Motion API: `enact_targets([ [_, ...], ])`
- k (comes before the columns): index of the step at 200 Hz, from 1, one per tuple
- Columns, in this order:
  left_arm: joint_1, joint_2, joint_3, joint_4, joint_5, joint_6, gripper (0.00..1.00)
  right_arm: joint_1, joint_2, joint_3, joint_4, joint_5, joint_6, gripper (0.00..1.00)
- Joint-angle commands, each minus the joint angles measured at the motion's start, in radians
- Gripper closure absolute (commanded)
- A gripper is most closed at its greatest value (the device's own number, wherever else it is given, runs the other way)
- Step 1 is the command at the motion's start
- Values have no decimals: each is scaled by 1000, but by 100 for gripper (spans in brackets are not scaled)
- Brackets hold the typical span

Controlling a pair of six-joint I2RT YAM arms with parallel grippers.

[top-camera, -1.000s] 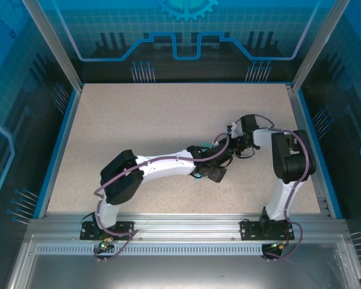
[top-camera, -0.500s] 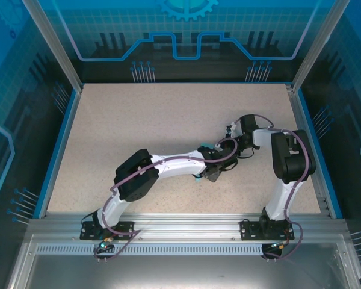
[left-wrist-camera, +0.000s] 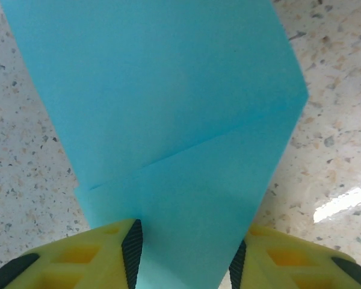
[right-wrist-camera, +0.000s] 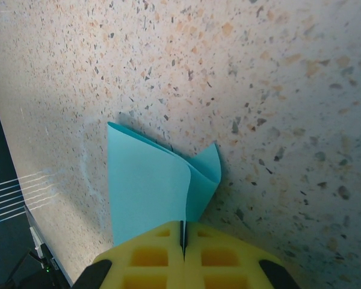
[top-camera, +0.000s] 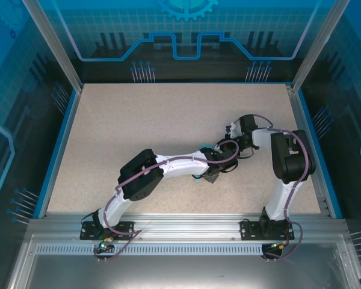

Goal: Fold a paper plane with a square sheet of paper (fold left side to right side)
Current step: Fold the wing for the fifth time at the center of the table.

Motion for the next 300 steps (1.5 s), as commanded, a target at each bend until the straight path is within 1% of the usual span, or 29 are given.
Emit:
enact_targets([
  [1,-7,13,18,-32,-32,2,58,16,-19,8,-27,0,-11,100],
  [42,-7,7,9,-23,-27,2,64,16,-23,11,-36,3,-13,100],
  [75,4,-11,-18,-4,-10,-10,71,17,-27,20,-46,0,-16,100],
  [88,14,-29,-43,21,12,-14,74,15,-33,24,-52,-1,-21,99],
  [111,43,-81,-107,81,82,-21,77,6,-58,23,-60,5,-27,95],
  [144,90,-152,-203,179,189,-37,80,-30,-147,6,-70,28,-30,78],
  [166,123,-191,-261,234,264,-47,82,-66,-215,-18,-85,42,-36,71],
  [183,155,-215,-298,291,353,-53,82,-80,-257,-41,-95,59,-42,67],
  [199,189,-234,-334,348,445,-70,83,-83,-288,-71,-91,64,-43,66],
  [219,236,-255,-385,423,552,-105,84,-78,-305,-110,-48,39,-28,65],
  [237,272,-267,-434,494,625,-148,85,-56,-300,-174,-4,25,-11,65],
  [268,308,-261,-473,571,722,-201,85,13,-271,-240,128,0,60,67],
  [300,334,-241,-492,620,783,-248,87,84,-226,-235,216,-14,123,68],
])
